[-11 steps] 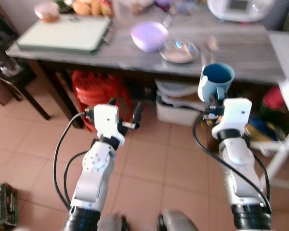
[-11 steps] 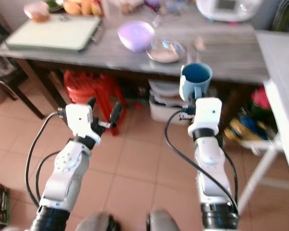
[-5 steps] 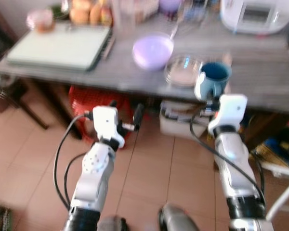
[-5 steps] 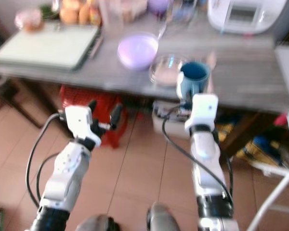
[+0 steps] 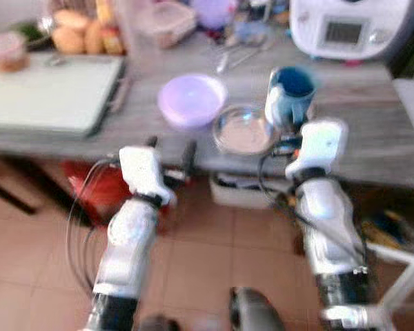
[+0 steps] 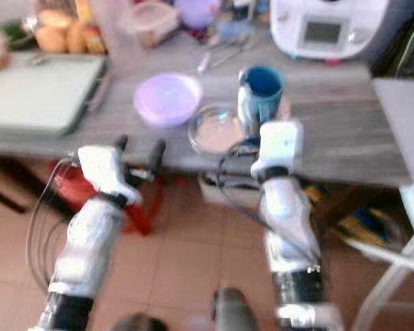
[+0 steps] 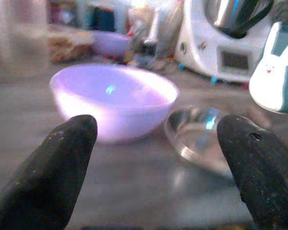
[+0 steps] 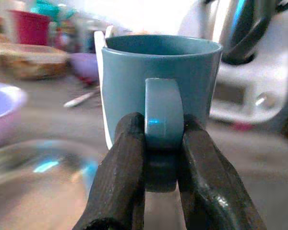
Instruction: Setting the table
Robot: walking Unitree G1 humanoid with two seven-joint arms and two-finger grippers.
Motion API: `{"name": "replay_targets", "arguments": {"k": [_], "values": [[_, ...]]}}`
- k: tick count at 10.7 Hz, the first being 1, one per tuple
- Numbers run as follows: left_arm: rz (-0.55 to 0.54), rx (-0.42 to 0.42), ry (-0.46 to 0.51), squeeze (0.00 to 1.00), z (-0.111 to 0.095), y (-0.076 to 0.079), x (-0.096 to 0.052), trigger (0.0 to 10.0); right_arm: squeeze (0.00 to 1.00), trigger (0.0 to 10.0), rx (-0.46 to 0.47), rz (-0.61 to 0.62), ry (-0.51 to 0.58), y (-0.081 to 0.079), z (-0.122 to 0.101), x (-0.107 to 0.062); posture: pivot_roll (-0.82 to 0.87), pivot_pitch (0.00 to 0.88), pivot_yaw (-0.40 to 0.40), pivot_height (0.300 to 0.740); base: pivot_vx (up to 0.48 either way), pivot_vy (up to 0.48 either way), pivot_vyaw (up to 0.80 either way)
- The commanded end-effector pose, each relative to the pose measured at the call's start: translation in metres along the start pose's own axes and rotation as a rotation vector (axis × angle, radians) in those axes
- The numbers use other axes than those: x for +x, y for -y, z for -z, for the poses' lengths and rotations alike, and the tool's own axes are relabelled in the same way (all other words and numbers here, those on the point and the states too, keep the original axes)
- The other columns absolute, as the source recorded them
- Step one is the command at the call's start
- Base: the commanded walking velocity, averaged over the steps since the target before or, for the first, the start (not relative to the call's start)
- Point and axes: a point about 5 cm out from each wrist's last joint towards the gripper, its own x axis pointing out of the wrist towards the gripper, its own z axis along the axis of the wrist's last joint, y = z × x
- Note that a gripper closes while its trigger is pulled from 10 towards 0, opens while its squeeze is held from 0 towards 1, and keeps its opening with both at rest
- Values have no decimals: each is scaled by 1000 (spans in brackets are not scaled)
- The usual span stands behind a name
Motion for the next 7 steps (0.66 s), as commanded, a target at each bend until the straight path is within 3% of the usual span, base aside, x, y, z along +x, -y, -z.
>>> {"name": "replay_targets", "arguments": {"k": [1, 2, 4, 7], "values": [[-16, 2, 28, 0, -6, -3, -1, 10000, 0, 10000, 8, -5, 87, -6, -18, 7, -71, 127, 24, 740, 442, 0, 0], [-17, -1, 33, 0, -8, -4, 0, 10000, 0, 10000, -8, 14, 90, -3, -20, 10, -71, 127, 23, 740, 450, 0, -413], [-44, -11, 39, 0, -10, -9, -3, 10000, 0, 10000, -18, 42, 97, 4, -21, 13, -67, 132, 24, 740, 0, 0, -619], [-117, -13, 58, 0, -16, -21, -9, 10000, 0, 10000, -24, 41, 97, 9, -21, 20, -52, 148, 22, 740, 0, 0, 0]]}}
